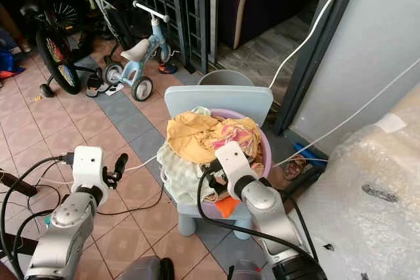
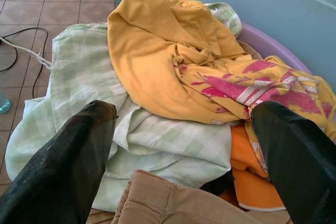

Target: Clothes washing

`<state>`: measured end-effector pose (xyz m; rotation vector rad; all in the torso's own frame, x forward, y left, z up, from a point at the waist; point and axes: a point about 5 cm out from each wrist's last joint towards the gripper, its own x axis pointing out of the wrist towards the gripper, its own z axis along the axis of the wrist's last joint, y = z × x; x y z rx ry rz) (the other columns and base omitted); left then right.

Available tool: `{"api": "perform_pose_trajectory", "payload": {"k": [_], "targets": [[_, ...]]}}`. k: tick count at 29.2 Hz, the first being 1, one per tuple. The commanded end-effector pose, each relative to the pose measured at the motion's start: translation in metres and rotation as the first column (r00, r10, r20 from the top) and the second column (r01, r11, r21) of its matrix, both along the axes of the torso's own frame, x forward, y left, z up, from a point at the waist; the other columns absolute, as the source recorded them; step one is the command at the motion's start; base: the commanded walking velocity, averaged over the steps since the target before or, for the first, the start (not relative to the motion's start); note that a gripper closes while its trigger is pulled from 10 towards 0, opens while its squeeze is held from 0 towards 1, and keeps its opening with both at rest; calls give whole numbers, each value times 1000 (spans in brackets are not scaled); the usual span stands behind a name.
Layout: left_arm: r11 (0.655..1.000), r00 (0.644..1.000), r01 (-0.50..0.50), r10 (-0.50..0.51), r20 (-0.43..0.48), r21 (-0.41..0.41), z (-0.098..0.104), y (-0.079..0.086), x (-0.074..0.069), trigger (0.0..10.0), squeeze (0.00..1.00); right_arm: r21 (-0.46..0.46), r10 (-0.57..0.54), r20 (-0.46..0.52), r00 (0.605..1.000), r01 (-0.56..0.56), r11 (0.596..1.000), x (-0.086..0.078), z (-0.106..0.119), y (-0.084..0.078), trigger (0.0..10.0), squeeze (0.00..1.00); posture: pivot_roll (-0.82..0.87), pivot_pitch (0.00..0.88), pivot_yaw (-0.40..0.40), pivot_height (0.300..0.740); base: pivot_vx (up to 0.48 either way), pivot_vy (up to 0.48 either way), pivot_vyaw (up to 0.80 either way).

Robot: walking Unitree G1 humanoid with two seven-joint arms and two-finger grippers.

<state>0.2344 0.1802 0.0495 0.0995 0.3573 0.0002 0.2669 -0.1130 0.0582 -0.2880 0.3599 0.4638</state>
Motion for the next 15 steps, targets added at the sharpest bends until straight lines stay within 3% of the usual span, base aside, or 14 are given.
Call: {"api": "perform_pose_trajectory", "payload": {"k": [1,6,9,15], "targets": [[1000,1000,-5,5,9,24,5,3,-5,10000,0,-8,-21,24,999,21,1000,7,2,1,10000,0,99,158,18,740,0,0,0],[998,998,-66,65,4,22,8,11,-25,10000,0,38,-69,32,997,67,997,17,0,5,10000,0,145,198,26,740,0,0,0],[998,998,-46,47,-30,31,6,10,-42,10000,0,42,-74,48,996,72,997,18,-4,8,10000,0,163,182,47,740,0,0,0],[999,1000,-28,28,-6,29,14,6,-35,10000,0,61,-129,28,991,127,990,30,-13,15,10000,0,175,219,56,740,0,0,0]]}}
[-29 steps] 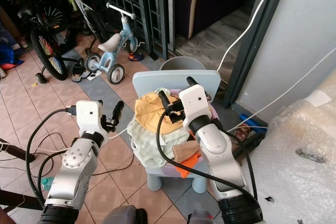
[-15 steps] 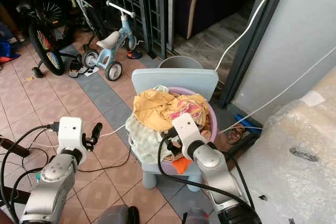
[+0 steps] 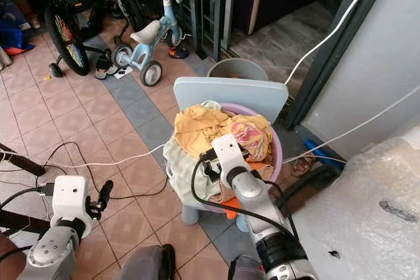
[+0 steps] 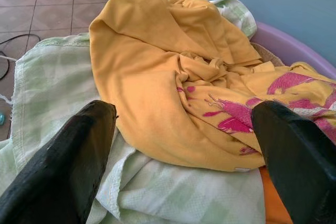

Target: Clothes washing

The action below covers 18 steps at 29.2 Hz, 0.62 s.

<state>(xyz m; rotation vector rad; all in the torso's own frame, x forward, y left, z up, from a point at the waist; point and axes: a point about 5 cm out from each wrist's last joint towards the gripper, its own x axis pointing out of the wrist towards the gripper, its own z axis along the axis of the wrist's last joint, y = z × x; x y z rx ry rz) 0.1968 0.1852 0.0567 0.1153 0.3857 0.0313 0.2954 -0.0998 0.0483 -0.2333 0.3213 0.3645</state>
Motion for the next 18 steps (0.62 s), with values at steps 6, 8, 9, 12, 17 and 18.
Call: {"api": "perform_pose_trajectory", "payload": {"k": [6,8,9,12,17,18], "targets": [[999,998,-49,48,39,12,13,5,0,10000,0,-17,-32,13,999,33,999,10,-7,19,10000,0,212,223,25,740,0,0,0],[999,998,-46,46,41,12,14,5,-1,10000,0,-20,-34,12,999,34,999,10,-8,20,10000,0,215,219,23,740,0,0,0],[999,998,-47,47,43,11,14,5,-2,10000,0,-28,-38,1,999,38,999,12,-10,22,10000,0,233,217,12,740,0,0,0],[998,996,-64,64,57,6,17,5,-2,10000,0,-45,-111,-73,991,108,993,16,-18,19,0,0,255,222,5,740,0,0,0],[998,995,-62,62,73,8,20,4,1,10000,0,-5,-207,-163,965,209,978,21,-22,15,0,0,257,218,7,740,0,0,0],[998,996,-59,58,74,11,21,4,2,10000,0,6,-223,-179,958,228,974,23,-22,14,0,0,251,214,8,740,0,0,0]]}}
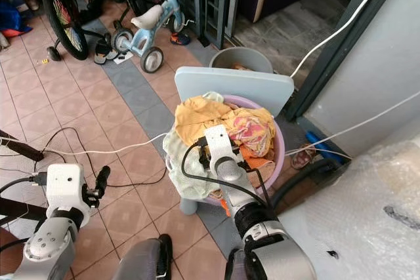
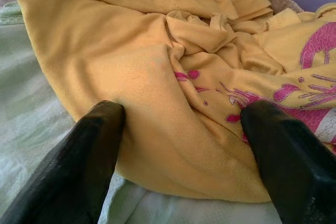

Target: Clothes washing

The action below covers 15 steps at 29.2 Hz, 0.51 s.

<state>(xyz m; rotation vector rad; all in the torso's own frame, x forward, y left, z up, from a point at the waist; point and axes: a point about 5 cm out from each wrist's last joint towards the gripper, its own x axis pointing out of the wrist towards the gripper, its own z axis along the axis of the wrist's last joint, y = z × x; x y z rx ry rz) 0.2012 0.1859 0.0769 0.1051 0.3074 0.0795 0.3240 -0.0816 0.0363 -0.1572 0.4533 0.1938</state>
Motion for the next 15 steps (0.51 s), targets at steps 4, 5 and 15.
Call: {"api": "perform_pose_trajectory", "payload": {"k": [4,5,15], "targets": [[1000,1000,0,0,-3,14,1,1,3,10000,0,87,-130,-130,983,142,986,-6,-16,-14,0,0,237,213,14,740,0,0,0],[1000,1000,4,-4,-1,14,1,0,4,10000,0,94,-141,-137,980,155,983,-6,-17,-16,0,0,236,214,14,740,0,0,0],[1000,1000,5,-5,6,10,2,-2,8,10000,0,118,-155,-173,973,177,977,-9,-23,-19,0,0,228,209,11,740,0,0,0]]}}
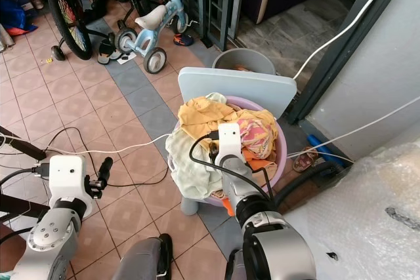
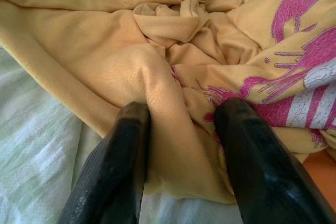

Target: Clothes washing

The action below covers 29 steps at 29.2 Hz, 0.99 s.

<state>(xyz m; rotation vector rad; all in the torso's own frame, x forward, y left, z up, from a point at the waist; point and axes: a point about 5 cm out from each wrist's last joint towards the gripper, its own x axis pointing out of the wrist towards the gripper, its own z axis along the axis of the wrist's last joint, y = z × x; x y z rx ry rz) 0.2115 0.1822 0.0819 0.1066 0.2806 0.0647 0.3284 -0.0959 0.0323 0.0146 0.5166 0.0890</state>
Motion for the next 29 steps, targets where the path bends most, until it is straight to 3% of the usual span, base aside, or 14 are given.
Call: {"api": "perform_pose_trajectory", "payload": {"k": [1,18,22,29], "targets": [[1000,1000,-12,13,-17,10,-3,1,-1,10000,0,21,-16,-96,995,18,1000,-13,-18,-2,0,0,230,208,8,740,0,0,0],[1000,1000,-28,28,2,1,-4,-3,8,10000,0,131,11,-69,998,-2,991,-4,-7,10,0,0,220,180,-23,740,0,0,0],[999,999,-35,35,23,-6,-4,-4,17,10000,0,203,37,-10,999,-34,979,6,7,16,0,0,203,155,-29,740,0,0,0],[1000,999,-22,23,41,-12,-5,-8,31,10000,0,292,20,112,993,-53,955,20,30,12,0,0,156,87,-19,740,0,0,0]]}}
